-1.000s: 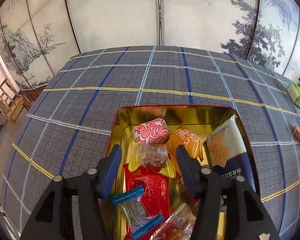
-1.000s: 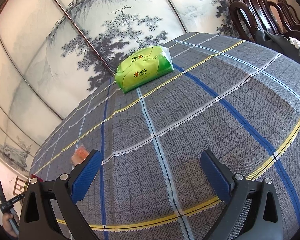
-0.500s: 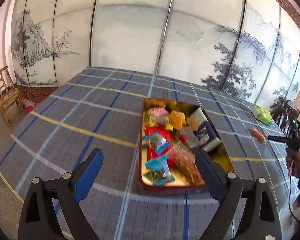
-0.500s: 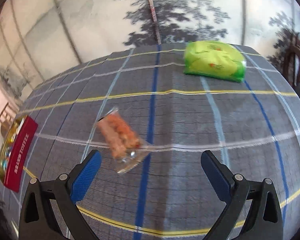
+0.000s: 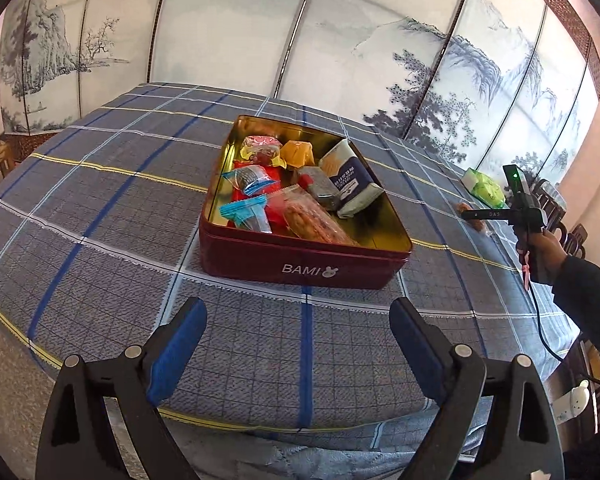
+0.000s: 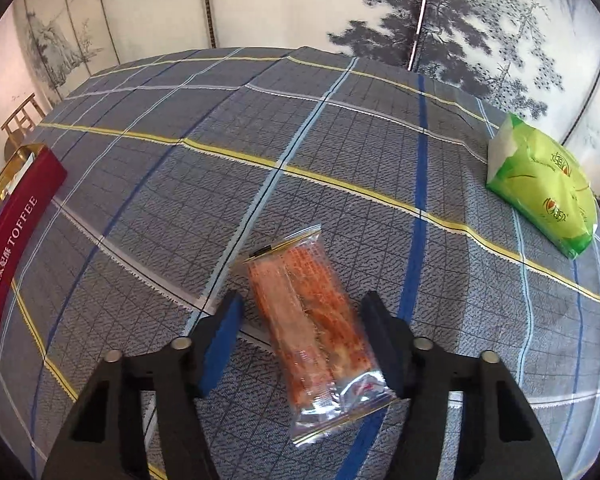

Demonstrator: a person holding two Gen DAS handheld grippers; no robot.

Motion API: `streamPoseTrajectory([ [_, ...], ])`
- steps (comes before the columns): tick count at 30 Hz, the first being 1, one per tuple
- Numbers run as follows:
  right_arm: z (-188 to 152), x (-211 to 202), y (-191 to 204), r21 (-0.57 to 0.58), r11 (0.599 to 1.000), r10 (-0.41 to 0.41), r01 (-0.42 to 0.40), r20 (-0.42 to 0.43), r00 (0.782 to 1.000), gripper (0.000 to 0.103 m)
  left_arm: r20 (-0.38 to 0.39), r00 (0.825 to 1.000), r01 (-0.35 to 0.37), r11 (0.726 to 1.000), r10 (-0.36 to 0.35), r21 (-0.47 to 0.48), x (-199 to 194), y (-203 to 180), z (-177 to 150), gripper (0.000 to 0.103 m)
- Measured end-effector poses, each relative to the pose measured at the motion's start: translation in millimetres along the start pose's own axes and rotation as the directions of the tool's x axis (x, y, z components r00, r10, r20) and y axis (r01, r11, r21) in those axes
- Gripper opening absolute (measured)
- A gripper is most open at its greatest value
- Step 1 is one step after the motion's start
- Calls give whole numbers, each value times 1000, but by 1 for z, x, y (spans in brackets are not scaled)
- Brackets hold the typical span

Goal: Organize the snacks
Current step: 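Move the right tool to the clear bag of orange sticks and grasp, then carry the orange stick bag into the tin and open the right tool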

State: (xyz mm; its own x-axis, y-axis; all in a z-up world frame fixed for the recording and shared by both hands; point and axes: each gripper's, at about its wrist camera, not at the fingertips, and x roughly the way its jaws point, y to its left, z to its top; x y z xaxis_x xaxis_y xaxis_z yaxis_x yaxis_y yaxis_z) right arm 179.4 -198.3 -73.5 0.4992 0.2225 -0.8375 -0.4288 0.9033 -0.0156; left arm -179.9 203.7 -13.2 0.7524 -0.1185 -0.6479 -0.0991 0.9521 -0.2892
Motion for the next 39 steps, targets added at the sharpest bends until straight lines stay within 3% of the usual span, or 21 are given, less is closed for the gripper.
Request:
streamPoseTrajectory([
  [1,-1,-1,1,5,1000,-3,3,0,1000,39,-2,1000,8,1000,-8,0,0,-2,-1,90],
  [6,-13,-11,7,55,998,-18,17,21,1000,38,2,999,39,999,-39,12,-5,-16,-4,90],
  [8,-18,-20,13,76,995,-62,58,56,996,38,9,999,44,999,-45,27,-8,-23,-7,90],
  [14,-11,-41,48,107,978,-195,180,141,971,38,12,999,34,998,-34,53,-10,-36,-15,90],
  [18,6,-45,68,129,971,-219,200,156,963,38,40,999,-13,995,9,101,-17,-43,-19,90],
  [22,20,-47,91,126,970,-226,207,166,960,38,90,994,-70,991,60,117,-27,-38,-18,90],
  [32,50,-58,163,81,981,-191,177,217,957,38,20,992,-125,992,125,-19,-15,1,-28,90],
  [39,65,-63,222,18,990,-138,137,245,960,38,5,987,-158,985,158,-76,-10,23,-36,101],
])
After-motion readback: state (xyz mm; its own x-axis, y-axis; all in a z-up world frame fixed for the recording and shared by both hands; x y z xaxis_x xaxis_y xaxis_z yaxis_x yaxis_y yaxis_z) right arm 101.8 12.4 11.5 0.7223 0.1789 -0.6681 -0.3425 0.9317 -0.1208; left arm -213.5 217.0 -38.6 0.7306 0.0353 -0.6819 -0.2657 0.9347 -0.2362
